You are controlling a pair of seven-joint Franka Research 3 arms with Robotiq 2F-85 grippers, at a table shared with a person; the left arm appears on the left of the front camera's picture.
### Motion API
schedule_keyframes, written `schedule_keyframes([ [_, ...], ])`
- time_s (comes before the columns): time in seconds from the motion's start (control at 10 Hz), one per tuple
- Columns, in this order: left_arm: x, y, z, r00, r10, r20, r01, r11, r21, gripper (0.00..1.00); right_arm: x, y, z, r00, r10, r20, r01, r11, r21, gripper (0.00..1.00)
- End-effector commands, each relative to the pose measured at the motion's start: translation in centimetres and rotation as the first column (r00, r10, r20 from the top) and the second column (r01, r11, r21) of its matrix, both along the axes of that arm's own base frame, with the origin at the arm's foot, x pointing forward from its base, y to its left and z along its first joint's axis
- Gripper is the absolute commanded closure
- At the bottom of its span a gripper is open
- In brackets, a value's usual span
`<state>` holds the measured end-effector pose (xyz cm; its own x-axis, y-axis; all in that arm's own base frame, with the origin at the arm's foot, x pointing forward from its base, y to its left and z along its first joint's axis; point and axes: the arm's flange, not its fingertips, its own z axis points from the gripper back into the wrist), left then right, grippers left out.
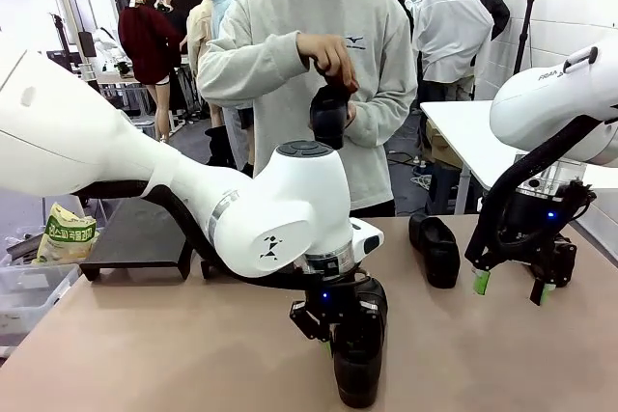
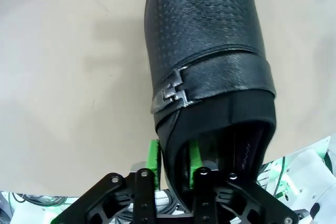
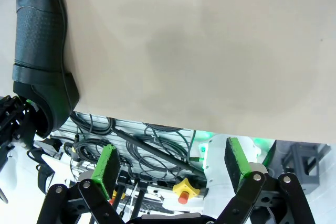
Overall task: Organize the shoes by placing them on the stand.
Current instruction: Place the Shoe from the middle of the table onto the Shoes Stand.
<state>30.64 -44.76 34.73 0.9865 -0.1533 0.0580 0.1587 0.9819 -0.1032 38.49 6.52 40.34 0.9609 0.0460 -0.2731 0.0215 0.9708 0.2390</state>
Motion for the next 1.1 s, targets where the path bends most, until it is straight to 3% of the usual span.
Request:
schedule_keyframes([
  [0.0,0.5,-0.1,-0.1,1.000,-0.005,-0.025,0.004,1.000,-0.019,1.00,0.1,-0.2,0.2,1.000,0.016,-0.005,-0.016,1.000,-0.019,0.00],
  [0.4,-0.1,0.8,1.2,0.999,-0.017,-0.034,0.016,0.999,-0.051,1.00,0.1,-0.2,0.2,1.000,0.016,-0.005,-0.016,1.000,-0.019,0.00],
  [0.6,-2.5,5.4,4.5,1.000,-0.021,-0.011,0.020,0.998,-0.053,1.00,0.1,-0.2,0.2,1.000,0.016,-0.005,-0.016,1.000,-0.019,0.00],
  [0.7,-3.6,8.7,6.4,0.999,0.002,0.054,0.001,0.999,-0.052,1.00,0.1,-0.2,0.2,1.000,0.016,-0.005,-0.016,1.000,-0.019,0.00],
  [0.8,-4.0,12.7,8.4,0.984,0.104,0.142,-0.095,0.993,-0.067,1.00,0.1,-0.2,0.2,1.000,0.016,-0.005,-0.016,1.000,-0.019,0.00],
  [0.9,-3.4,16.7,9.3,0.953,0.198,0.229,-0.188,0.980,-0.065,1.00,0.1,-0.2,0.2,1.000,0.016,-0.005,-0.016,1.000,-0.019,0.00],
  [1.0,-2.7,20.6,9.5,0.930,0.252,0.267,-0.257,0.966,-0.016,1.00,0.1,-0.2,0.2,1.000,0.016,-0.005,-0.016,1.000,-0.019,0.00],
])
